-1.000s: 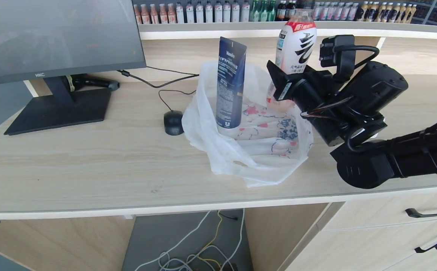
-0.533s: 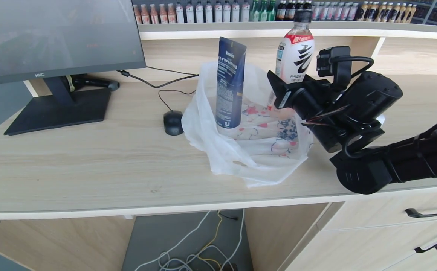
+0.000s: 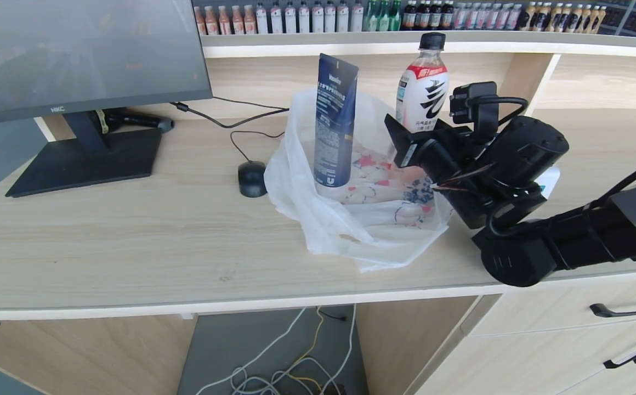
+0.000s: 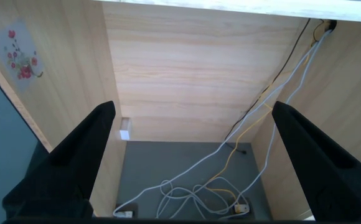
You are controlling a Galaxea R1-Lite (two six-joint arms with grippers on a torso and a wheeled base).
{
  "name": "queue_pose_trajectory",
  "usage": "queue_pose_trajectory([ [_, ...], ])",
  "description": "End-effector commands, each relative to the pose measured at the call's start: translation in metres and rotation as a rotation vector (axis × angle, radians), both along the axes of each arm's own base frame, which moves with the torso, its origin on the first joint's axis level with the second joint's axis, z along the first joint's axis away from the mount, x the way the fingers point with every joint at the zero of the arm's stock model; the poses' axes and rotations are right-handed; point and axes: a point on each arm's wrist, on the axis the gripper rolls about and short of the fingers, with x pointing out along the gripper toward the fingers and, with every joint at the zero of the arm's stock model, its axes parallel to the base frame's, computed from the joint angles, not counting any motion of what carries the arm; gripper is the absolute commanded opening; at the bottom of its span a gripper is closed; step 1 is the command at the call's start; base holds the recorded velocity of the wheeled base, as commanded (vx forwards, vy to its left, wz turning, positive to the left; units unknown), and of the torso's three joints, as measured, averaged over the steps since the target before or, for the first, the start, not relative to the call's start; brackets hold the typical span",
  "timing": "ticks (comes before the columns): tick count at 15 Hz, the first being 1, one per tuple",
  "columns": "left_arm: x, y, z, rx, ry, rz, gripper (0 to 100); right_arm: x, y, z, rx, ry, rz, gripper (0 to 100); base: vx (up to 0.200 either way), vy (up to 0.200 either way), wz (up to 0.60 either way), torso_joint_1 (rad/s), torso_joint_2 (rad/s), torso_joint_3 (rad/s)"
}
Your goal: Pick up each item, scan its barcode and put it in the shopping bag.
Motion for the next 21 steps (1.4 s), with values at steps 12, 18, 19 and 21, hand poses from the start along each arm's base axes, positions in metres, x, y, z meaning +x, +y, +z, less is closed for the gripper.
queue_pose_trajectory([
  [12, 0.000, 0.000, 0.000, 0.000, 0.002, 0.000, 100, 0.011, 0.001, -0.019, -0.019, 0.039, -0.023, 0, 0.000, 0.000, 0.00, 0.000, 0.00, 0.000],
  [18, 0.000, 0.000, 0.000, 0.000, 0.002, 0.000, 100, 0.017, -0.007, -0.023, -0.021, 0.046, -0.044, 0, 0.000, 0.000, 0.00, 0.000, 0.00, 0.000],
  [19, 0.000, 0.000, 0.000, 0.000, 0.000, 0.000, 100, 0.017, -0.006, -0.024, -0.021, 0.047, -0.044, 0, 0.000, 0.000, 0.00, 0.000, 0.00, 0.000],
  [21, 0.000, 0.000, 0.000, 0.000, 0.000, 0.000, 100, 0.019, -0.005, -0.029, -0.025, 0.052, -0.043, 0, 0.000, 0.000, 0.00, 0.000, 0.00, 0.000],
])
